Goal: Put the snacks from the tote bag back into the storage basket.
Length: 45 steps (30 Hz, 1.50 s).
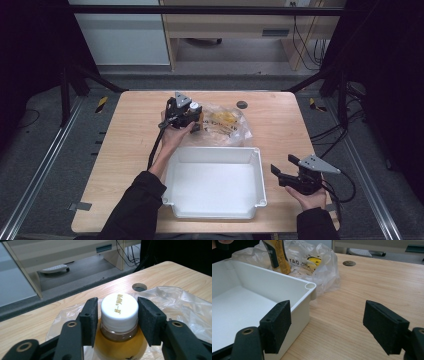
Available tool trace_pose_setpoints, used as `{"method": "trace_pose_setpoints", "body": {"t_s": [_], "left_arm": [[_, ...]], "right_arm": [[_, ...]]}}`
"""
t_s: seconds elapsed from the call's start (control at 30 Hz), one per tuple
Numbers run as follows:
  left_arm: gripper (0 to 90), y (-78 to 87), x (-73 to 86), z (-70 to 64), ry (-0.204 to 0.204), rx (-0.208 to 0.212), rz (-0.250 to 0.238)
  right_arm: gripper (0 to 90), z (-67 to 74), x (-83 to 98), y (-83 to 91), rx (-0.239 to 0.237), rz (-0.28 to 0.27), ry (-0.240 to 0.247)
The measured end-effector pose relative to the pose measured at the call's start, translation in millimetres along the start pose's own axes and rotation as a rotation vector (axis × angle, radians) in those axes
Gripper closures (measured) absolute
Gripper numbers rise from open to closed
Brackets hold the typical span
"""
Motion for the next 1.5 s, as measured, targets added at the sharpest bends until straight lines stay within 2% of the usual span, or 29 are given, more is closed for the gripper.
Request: {"method": "trace_pose_setpoints", "body": {"t_s": [0.13,0.3,0.5,0.83,0.97,1.1,1.33,1.5], "left_arm": [[54.6,-1.3,0.2,-0.5,-0.010,-0.009,0.001],[57.8,-0.7,-1.1,0.7,0.024,-0.012,-0.014],[58.4,-1.0,-1.4,0.3,0.020,-0.018,-0.014],[58.6,-0.3,-1.7,0.6,0.024,-0.010,-0.013],[58.8,0.1,-2.1,1.1,0.047,-0.003,-0.019],[58.8,0.5,-2.3,0.9,0.052,-0.001,-0.021],[58.9,2.5,-2.8,-0.4,0.045,0.005,-0.012],[58.9,7.3,-9.6,-5.0,0.049,0.023,-0.038]], "right_arm": [[22.6,0.2,0.1,0.0,-0.001,0.000,0.000],[22.6,0.1,0.0,0.0,0.000,0.001,0.000],[22.7,0.4,0.2,-0.3,0.000,0.001,0.003],[22.8,0.0,0.3,-0.4,0.001,0.002,0.004],[22.8,0.1,0.3,-0.6,0.001,0.002,0.003],[22.8,-0.1,0.3,-0.4,0.002,0.003,0.004],[22.9,0.0,0.1,-0.3,0.001,0.001,0.002],[22.8,-0.1,0.1,-0.4,0.002,0.001,0.003]]}}
Point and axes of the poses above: each handheld gripper's, and its own axes: y roughly backward along the jaws, x roughly out of its underside, z roughly to its left, the point moved 8 cm from there along -y, roughly forward along the jaws, and after that the axes turned 15 degrees about x, right-handed, at the moved point
